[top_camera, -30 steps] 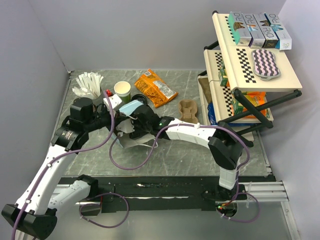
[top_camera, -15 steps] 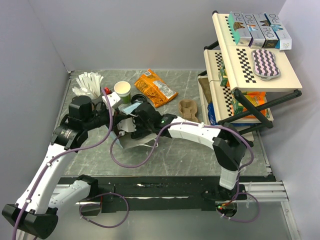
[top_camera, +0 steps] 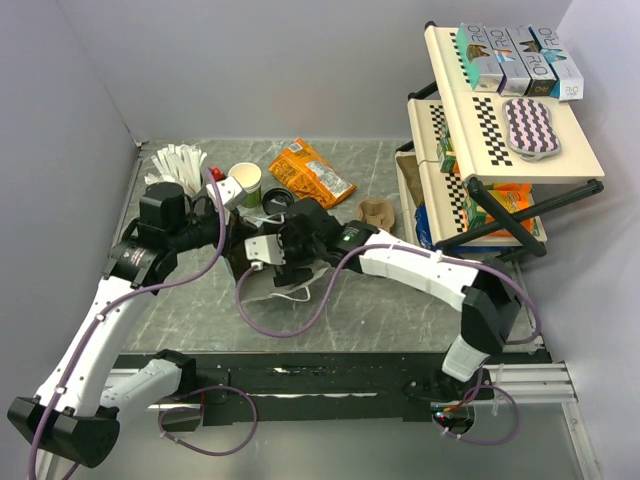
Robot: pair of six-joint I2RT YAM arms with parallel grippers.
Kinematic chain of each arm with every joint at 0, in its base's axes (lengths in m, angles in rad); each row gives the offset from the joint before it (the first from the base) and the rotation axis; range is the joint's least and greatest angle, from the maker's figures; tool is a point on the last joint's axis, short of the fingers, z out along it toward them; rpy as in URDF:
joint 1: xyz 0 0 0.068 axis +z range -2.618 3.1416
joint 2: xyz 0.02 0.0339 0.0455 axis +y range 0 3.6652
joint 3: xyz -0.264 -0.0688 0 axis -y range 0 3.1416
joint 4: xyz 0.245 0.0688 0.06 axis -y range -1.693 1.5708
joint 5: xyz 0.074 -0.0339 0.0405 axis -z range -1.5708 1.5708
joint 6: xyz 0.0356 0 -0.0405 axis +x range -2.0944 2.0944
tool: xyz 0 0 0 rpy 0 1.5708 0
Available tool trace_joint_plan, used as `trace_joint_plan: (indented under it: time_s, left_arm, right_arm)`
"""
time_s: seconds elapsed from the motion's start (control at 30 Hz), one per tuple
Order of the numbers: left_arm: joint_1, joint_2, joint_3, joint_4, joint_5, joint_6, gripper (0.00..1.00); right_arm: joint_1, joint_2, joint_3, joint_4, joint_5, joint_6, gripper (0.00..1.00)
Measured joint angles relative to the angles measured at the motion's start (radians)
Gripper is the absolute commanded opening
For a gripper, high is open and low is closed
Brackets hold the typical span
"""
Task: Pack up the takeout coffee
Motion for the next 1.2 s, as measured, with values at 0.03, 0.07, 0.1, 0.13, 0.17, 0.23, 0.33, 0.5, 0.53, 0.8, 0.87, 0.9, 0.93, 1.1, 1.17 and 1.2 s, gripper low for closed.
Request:
trace_joint_plan:
  time_s: [0.03, 0.07, 0.1, 0.13, 0.17, 0.23, 0.33, 0.5, 0.53, 0.8, 0.87, 0.9, 0.93, 1.1, 1.17, 1.2]
  left_arm:
    - [0.001, 0.005, 0.005, -0.002, 0.006, 0.0, 0.01]
    - [0.001, 0.011, 0.009, -0.005, 0.01, 0.0, 0.01]
    - [0.002, 0.019, 0.014, -0.015, 0.017, -0.002, 0.01]
    - [0.002, 0.025, 0.014, -0.019, 0.021, -0.003, 0.01]
    - [0.002, 0.032, 0.015, -0.025, 0.024, -0.006, 0.01]
    - [0.004, 0.047, 0.016, -0.031, 0.031, -0.014, 0.01]
    - [0.014, 0.067, 0.027, -0.043, 0.037, -0.034, 0.01]
    - [0.047, 0.111, 0.074, -0.072, 0.049, -0.056, 0.01]
    - [0.057, 0.12, 0.082, -0.073, 0.054, -0.059, 0.01]
    - [0.154, 0.186, 0.158, -0.118, 0.101, -0.054, 0.01]
    - [0.172, 0.203, 0.171, -0.126, 0.111, -0.049, 0.01]
    - [0.179, 0.212, 0.177, -0.131, 0.117, -0.043, 0.01]
    - [0.186, 0.221, 0.183, -0.133, 0.118, -0.037, 0.01]
    - [0.215, 0.256, 0.209, -0.144, 0.117, -0.01, 0.01]
    - [0.225, 0.265, 0.228, -0.151, 0.116, 0.001, 0.16]
    - [0.229, 0.267, 0.237, -0.153, 0.113, 0.003, 0.25]
  right_arm:
    - [0.0, -0.014, 0.001, -0.013, -0.014, 0.007, 1.0]
    - [-0.001, -0.023, 0.002, -0.017, -0.026, 0.013, 1.0]
    - [0.0, -0.037, 0.01, -0.022, -0.045, 0.022, 1.0]
    - [0.0, -0.046, 0.016, -0.024, -0.057, 0.027, 1.0]
    - [0.0, -0.056, 0.028, -0.031, -0.069, 0.03, 1.0]
    - [0.0, -0.078, 0.051, -0.041, -0.093, 0.037, 1.0]
    - [0.0, -0.11, 0.079, -0.058, -0.116, 0.047, 1.0]
    - [0.0, -0.167, 0.09, -0.072, -0.122, 0.065, 1.0]
    - [0.0, -0.179, 0.092, -0.07, -0.119, 0.073, 1.0]
    - [-0.004, -0.251, 0.156, -0.04, -0.08, 0.162, 1.0]
    - [-0.008, -0.279, 0.166, -0.038, -0.083, 0.171, 1.0]
    - [-0.011, -0.291, 0.169, -0.04, -0.088, 0.171, 1.0]
    - [-0.013, -0.303, 0.171, -0.043, -0.092, 0.169, 1.0]
    - [-0.035, -0.329, 0.167, -0.096, -0.149, 0.162, 0.92]
    - [-0.058, -0.328, 0.151, -0.107, -0.174, 0.163, 0.91]
    - [-0.07, -0.326, 0.141, -0.112, -0.184, 0.162, 0.9]
